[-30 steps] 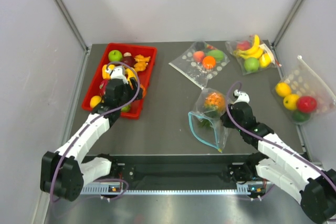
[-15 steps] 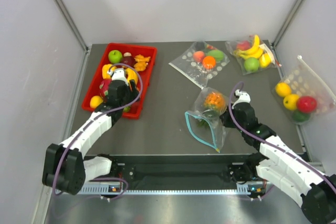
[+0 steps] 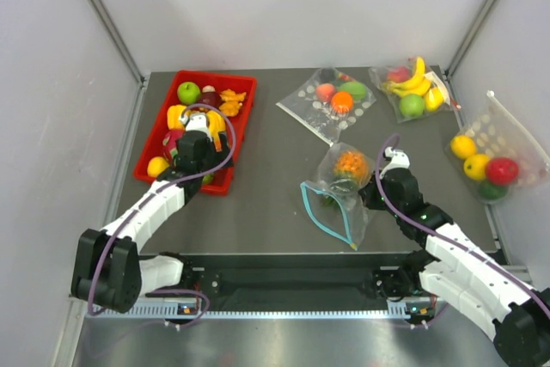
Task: Open the zip-top bag and remove the fake food
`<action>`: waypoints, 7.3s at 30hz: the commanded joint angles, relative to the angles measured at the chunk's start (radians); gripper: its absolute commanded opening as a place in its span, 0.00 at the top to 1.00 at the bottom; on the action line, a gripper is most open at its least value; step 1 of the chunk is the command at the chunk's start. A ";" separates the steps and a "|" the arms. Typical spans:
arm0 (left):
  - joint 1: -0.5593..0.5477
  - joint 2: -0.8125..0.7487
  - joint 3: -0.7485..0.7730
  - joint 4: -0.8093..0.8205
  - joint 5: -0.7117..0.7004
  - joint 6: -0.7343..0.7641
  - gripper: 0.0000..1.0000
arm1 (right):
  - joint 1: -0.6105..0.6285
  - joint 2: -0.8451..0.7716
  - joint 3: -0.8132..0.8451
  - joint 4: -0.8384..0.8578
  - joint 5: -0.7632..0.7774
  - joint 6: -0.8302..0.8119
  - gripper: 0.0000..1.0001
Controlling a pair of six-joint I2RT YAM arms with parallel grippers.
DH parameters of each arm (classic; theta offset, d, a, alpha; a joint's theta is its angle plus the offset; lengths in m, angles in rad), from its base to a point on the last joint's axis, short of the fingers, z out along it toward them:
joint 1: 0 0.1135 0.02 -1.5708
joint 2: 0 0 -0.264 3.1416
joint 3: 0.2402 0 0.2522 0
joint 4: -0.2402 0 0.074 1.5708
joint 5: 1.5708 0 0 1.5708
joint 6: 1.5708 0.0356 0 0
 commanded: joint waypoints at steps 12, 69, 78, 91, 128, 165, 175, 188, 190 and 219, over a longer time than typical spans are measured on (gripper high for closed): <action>-0.127 -0.215 0.002 0.039 0.052 0.091 0.01 | -0.015 0.024 0.046 0.041 -0.045 0.004 1.00; -0.804 0.129 -0.208 0.659 0.278 0.257 0.09 | -0.012 -0.094 0.097 -0.008 -0.205 0.072 1.00; -0.789 0.207 -0.163 0.668 0.215 0.346 0.11 | -0.014 -0.134 0.118 -0.062 -0.199 0.067 1.00; -0.776 0.308 -0.078 0.737 0.279 0.332 0.14 | -0.014 -0.151 0.110 -0.068 -0.193 0.067 1.00; -0.789 0.343 -0.061 0.609 0.215 0.307 1.00 | -0.017 -0.088 0.071 -0.016 -0.134 0.039 1.00; -0.789 -0.226 -0.157 0.113 0.399 0.261 1.00 | -0.052 0.059 0.080 0.049 0.008 -0.022 1.00; -0.789 -0.293 -0.156 0.081 0.413 0.226 1.00 | -0.092 0.171 0.106 0.124 -0.004 -0.043 1.00; -0.781 -0.422 -0.075 0.001 0.273 0.217 1.00 | -0.181 0.202 0.103 0.158 -0.061 -0.071 1.00; -0.778 -0.422 -0.052 -0.019 0.255 0.220 1.00 | -0.189 0.194 0.101 0.155 -0.068 -0.076 1.00; 0.103 0.116 0.312 0.216 0.330 0.230 1.00 | -0.201 0.030 0.057 0.078 -0.162 -0.079 1.00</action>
